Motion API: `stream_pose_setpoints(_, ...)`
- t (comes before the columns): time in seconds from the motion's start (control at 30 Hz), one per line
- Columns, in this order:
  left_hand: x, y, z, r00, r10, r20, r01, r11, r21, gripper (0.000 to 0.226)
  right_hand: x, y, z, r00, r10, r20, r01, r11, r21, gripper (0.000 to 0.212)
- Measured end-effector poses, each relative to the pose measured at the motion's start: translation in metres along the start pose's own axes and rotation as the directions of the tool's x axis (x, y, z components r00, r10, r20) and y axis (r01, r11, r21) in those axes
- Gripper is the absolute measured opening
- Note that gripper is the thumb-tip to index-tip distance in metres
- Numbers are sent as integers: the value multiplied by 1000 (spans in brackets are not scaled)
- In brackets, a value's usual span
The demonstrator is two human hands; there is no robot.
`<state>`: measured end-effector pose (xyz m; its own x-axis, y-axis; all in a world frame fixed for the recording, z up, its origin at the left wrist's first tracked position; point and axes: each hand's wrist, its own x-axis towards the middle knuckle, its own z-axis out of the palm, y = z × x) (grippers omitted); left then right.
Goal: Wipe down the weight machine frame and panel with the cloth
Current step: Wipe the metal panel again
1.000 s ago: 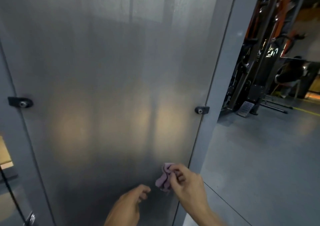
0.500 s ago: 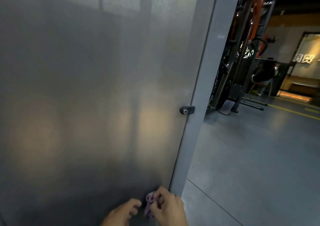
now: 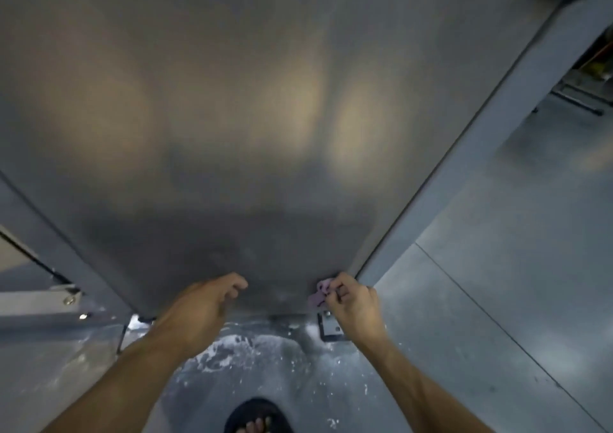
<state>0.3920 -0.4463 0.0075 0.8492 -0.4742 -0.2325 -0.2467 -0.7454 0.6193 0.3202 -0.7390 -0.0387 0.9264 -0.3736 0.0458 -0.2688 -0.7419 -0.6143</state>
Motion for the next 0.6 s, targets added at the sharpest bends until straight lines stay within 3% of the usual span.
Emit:
stream_pose_setpoints(0.13,-6,-29,15,994,-99,45,101,994,-37,67,-13,24,26,980,162,112,-168,985,41,22)
stream_pose_setpoints(0.2,-5,-34,18,993,-108,52,109,994,-7,71,-18,29,37,951,298,77,-307,939,152,26)
stream_pose_setpoints(0.3,-4,-35,17,993,-117,13,117,992,-39,72,-25,32,64,928,372,-35,-363,919,152,29)
stream_pose_setpoints(0.4,-7,-39,14,983,-181,-35,181,983,23,54,-33,9,105,984,175,-34,-166,970,179,16)
stream_pose_setpoints(0.5,-14,-48,12,976,-219,2,219,975,-36,69,-35,-48,136,992,-20,126,-16,960,281,9)
stream_pose_setpoints(0.6,-17,-47,8,977,-213,-18,213,977,-33,65,-38,-68,148,954,-164,251,79,946,315,25)
